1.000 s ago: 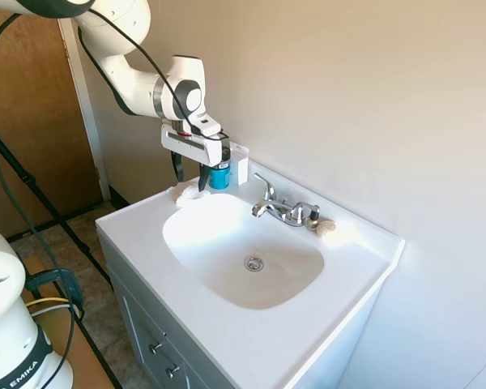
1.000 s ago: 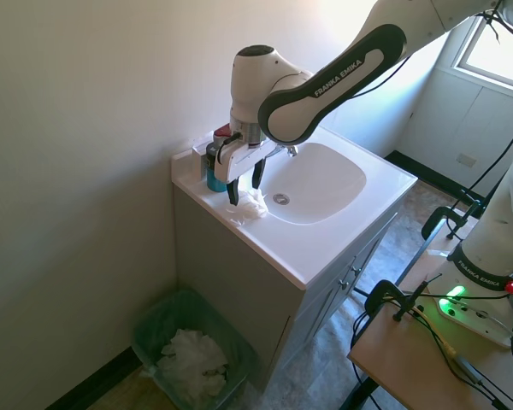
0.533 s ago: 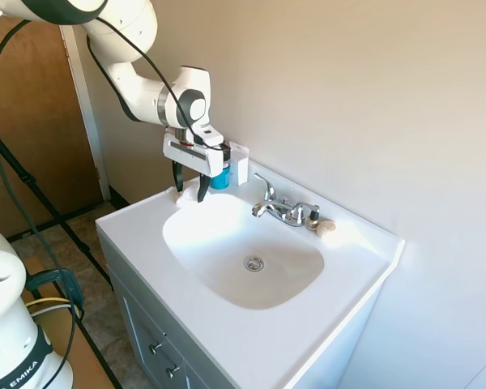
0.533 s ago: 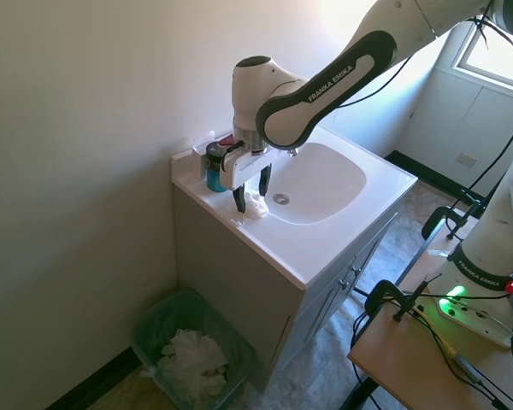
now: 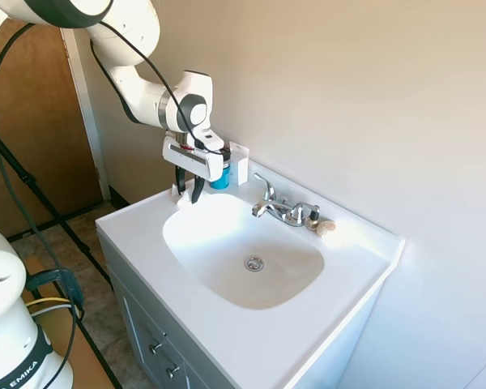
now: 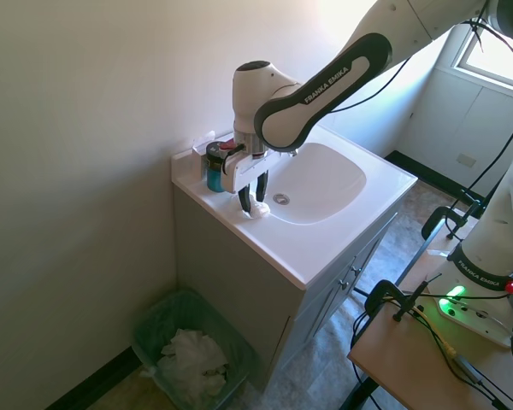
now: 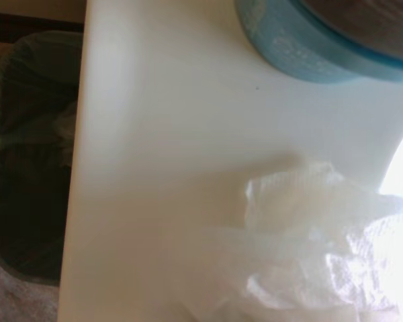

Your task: Throw the tissue in the trash bin

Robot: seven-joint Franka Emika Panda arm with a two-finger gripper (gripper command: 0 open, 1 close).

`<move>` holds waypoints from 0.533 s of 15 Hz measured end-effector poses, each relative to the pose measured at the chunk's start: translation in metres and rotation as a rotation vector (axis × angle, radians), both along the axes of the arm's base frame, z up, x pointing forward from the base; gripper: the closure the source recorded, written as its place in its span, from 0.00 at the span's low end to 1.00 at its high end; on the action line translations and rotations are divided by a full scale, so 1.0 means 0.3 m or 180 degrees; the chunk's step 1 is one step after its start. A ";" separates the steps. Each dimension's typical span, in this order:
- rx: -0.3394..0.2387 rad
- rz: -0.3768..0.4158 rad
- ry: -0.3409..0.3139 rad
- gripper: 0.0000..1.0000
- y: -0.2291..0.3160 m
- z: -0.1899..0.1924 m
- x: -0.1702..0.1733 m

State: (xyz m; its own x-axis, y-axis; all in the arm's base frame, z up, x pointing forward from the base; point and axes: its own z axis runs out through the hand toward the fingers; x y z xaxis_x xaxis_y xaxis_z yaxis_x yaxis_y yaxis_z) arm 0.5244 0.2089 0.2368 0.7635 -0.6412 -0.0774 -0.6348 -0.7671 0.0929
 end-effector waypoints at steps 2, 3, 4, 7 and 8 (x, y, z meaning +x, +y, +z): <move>0.0011 -0.0004 0.0012 1.00 -0.010 -0.001 0.003; 0.0014 -0.0009 0.0018 1.00 -0.015 -0.001 0.005; 0.0012 -0.0013 0.0022 1.00 -0.020 -0.001 0.007; 0.0032 -0.0035 0.0023 1.00 -0.021 0.008 0.008; 0.0048 -0.0040 0.0013 1.00 -0.020 0.017 0.009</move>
State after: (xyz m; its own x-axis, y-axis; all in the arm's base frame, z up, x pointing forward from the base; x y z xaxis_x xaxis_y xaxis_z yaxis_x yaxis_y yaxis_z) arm 0.5271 0.2028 0.2421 0.7550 -0.6495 -0.0902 -0.6440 -0.7603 0.0841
